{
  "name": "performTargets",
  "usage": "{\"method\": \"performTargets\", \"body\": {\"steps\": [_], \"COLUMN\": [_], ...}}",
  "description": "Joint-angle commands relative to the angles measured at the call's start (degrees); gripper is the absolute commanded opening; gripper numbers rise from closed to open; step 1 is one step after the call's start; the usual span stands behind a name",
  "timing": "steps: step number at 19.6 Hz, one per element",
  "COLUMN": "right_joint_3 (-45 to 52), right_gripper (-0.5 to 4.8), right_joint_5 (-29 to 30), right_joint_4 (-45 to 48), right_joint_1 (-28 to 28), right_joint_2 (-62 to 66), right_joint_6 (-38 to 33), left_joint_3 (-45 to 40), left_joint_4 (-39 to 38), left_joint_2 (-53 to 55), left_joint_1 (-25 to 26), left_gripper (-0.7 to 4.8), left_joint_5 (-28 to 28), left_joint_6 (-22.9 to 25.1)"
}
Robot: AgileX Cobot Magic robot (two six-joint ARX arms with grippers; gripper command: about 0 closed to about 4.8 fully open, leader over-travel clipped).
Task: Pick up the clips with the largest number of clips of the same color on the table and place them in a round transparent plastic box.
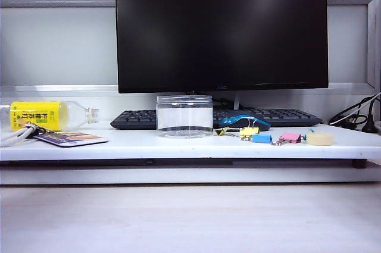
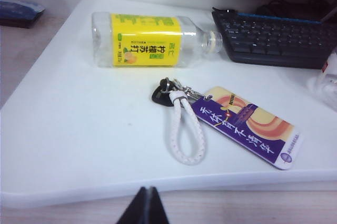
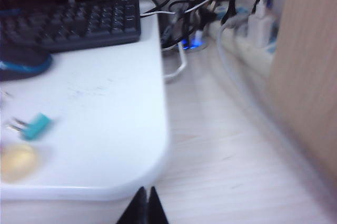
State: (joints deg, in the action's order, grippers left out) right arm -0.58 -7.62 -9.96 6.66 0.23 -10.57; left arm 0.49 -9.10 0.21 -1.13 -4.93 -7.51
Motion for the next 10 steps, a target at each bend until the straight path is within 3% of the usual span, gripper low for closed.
{"method": "performTargets", "body": {"steps": [1,3,8,10], "right_joint_3": [0.0,0.0,-0.3,-0.9], "right_gripper": [0.0,0.0,0.06,0.25], "right_joint_5": [9.2,15.5,35.6,40.5], "right_joint_4": [-0.3,1.4,8.3,11.9], "right_joint_1": [0.1,0.1,0.1,0.1], "right_joint_2": [-0.1,-0.1,-0.1,-0.1], "right_joint_6": [-19.0,-22.8,-23.1,-26.9], "left_joint_3": [-0.2,-0.2,-0.2,-0.2], "left_joint_4": [-1.0,-1.0,-0.3,-0.2], "left_joint_2": [-0.2,-0.2,-0.2,-0.2], "left_joint_1": [0.0,0.0,0.0,0.0], "left_gripper": [-0.05,-0.05,-0.06,-0.06], "left_joint_5": [-0.5,-0.4,-0.5,-2.0], "left_joint_6": [-1.2,-2.9,-3.3,-7.0]}}
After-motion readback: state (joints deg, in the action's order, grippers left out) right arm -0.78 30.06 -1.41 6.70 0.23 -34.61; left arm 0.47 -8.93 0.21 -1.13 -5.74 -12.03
